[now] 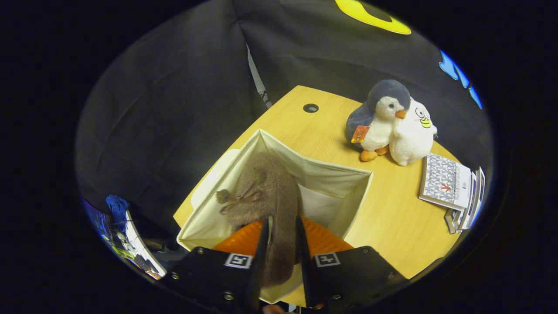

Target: Open the storage box then place both shoes into the box .Put the left shoe in first, then the right shoe, with the right side of both shoes facing outward in a uniform manner.

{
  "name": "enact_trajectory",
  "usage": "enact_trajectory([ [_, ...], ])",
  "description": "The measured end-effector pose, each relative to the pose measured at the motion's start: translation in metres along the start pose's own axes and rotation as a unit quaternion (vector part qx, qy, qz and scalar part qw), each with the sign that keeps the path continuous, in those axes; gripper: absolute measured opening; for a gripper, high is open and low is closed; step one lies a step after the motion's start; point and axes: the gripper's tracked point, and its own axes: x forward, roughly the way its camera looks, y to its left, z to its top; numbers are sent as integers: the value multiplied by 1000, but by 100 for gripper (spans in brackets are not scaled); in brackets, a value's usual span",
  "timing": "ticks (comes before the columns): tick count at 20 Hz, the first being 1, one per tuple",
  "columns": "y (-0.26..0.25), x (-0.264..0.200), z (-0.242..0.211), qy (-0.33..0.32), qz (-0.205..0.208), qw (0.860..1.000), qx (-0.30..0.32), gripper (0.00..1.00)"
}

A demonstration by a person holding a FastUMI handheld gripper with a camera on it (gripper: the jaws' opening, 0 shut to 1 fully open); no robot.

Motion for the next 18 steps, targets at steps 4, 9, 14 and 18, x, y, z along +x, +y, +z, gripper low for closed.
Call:
enact_trajectory([
  [4,-18,-53,35,-91,-5,996,19,82],
  [9,-93,-158,61,-229,-70,969,64,82],
  [14,-198,-263,57,-347,-194,910,121,82],
  [18,-269,-336,42,-431,-277,840,177,82],
])
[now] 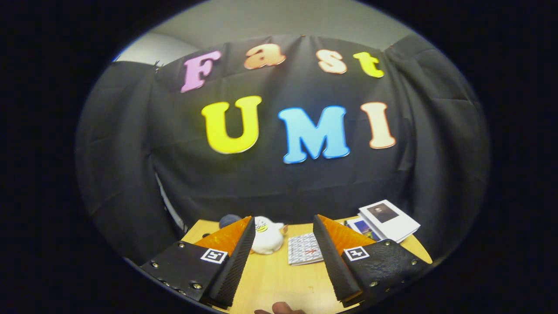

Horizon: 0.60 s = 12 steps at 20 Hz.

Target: Open the storage box then place both shoes into the box .Put the left shoe in first, then the right shoe, with the right side of both shoes facing outward in a uniform manner.

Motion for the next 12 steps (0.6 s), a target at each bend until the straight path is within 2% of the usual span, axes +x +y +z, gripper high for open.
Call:
enact_trajectory([
  [2,-26,-2,15,-26,-29,999,-6,82],
  [5,-39,-4,22,-35,-40,999,-13,82],
  [12,-27,-4,22,-40,-25,999,-22,85],
])
